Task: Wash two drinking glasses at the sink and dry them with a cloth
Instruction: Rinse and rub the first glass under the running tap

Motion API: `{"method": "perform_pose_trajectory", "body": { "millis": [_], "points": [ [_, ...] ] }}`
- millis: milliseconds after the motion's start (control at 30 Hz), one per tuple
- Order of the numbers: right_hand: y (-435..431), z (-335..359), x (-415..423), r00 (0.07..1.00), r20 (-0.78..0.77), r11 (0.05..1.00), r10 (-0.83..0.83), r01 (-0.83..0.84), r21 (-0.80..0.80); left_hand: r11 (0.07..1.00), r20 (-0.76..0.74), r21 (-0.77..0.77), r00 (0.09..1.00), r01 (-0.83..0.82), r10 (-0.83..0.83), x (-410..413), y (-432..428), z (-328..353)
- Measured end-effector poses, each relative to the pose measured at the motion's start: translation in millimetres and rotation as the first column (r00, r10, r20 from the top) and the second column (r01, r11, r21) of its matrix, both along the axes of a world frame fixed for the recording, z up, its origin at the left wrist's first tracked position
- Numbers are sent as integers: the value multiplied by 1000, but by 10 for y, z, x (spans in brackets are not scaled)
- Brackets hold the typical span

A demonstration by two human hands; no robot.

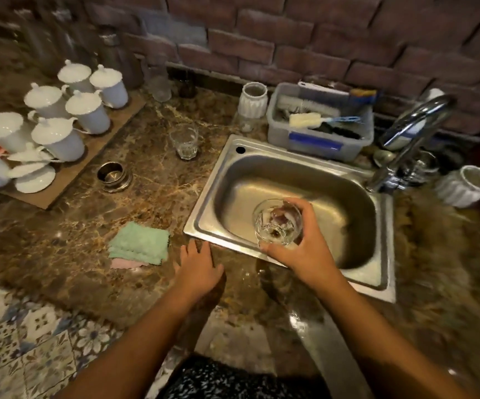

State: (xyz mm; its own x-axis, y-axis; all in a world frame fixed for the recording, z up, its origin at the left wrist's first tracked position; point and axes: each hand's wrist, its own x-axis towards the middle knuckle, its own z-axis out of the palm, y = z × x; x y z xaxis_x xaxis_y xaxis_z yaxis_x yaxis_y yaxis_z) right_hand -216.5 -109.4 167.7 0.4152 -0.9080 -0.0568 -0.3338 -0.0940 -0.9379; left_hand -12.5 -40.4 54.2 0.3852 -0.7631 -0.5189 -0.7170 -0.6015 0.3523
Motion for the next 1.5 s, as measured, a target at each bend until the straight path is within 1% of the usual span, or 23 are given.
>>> {"method": "perform_pose_trajectory", "body": {
  "millis": [67,100,133,167,200,233,267,300,367,433,500,567,633,733,800,867,1033,1133,1233,1400,1500],
  "points": [
    [28,61,-132,1000,9,1000,-3,3,9,988,-161,-118,984,-97,78,-96,-155,182],
    [38,88,-190,1000,13,1000,1,-1,5,970,-277,-180,954,-165,111,-180,-222,287],
    [45,108,-243,1000,14,1000,4,-4,-4,948,-409,-213,903,-238,134,-286,-286,414],
    [47,122,-290,1000,13,1000,5,-5,-11,926,-549,-208,821,-315,156,-393,-342,526],
    [51,135,-335,1000,11,1000,1,-1,-13,903,-688,-176,705,-393,172,-512,-383,642],
    [51,149,-376,1000,12,1000,-4,5,-11,876,-810,-124,557,-467,182,-619,-413,726],
    [46,165,-415,1000,14,1000,-9,9,-11,850,-896,-58,403,-523,187,-716,-433,793],
    [40,179,-452,1000,10,1000,-12,12,-11,843,-943,0,280,-538,179,-792,-455,843],
    [20,207,-515,1000,-1,1000,-22,22,-6,887,-985,47,126,-459,117,-929,-483,905],
    [-8,232,-570,1000,2,1000,-24,24,2,921,-995,89,15,-379,102,-1033,-496,953],
    [-53,242,-635,1000,0,1000,-28,28,10,932,-994,106,-47,-346,95,-1093,-520,978],
    [-98,238,-710,1000,-7,1000,-22,22,18,946,-997,65,-50,-317,52,-1117,-549,955],
    [-138,246,-779,1000,-26,1000,-12,12,26,961,-1000,-5,-18,-276,-11,-1131,-583,951],
    [-224,263,-864,998,-57,999,0,2,38,972,-999,-31,20,-235,-27,-1141,-700,924],
    [-302,278,-925,998,-65,999,0,2,37,976,-999,-28,34,-216,-21,-1190,-795,944],
    [-383,295,-997,997,-76,999,-11,14,46,977,-1000,-4,30,-213,3,-1263,-900,959],
    [-607,298,-1220,993,-107,993,-52,63,98,979,-997,36,53,-202,48,-1410,-1166,1022],
    [-778,241,-1331,986,-143,993,-87,97,60,985,-998,40,51,-169,49,-1477,-1356,1043],
    [-958,158,-1404,982,-98,985,-161,166,44,981,-996,39,69,-188,53,-1532,-1569,970],
    [-1328,-97,-1553,962,41,958,-268,262,117,944,-978,175,66,-280,200,-1707,-1930,917],
    [-1655,-307,-1722,875,116,880,-470,456,131,924,-962,223,81,-312,260,-1744,-2116,871]
  ]
}}
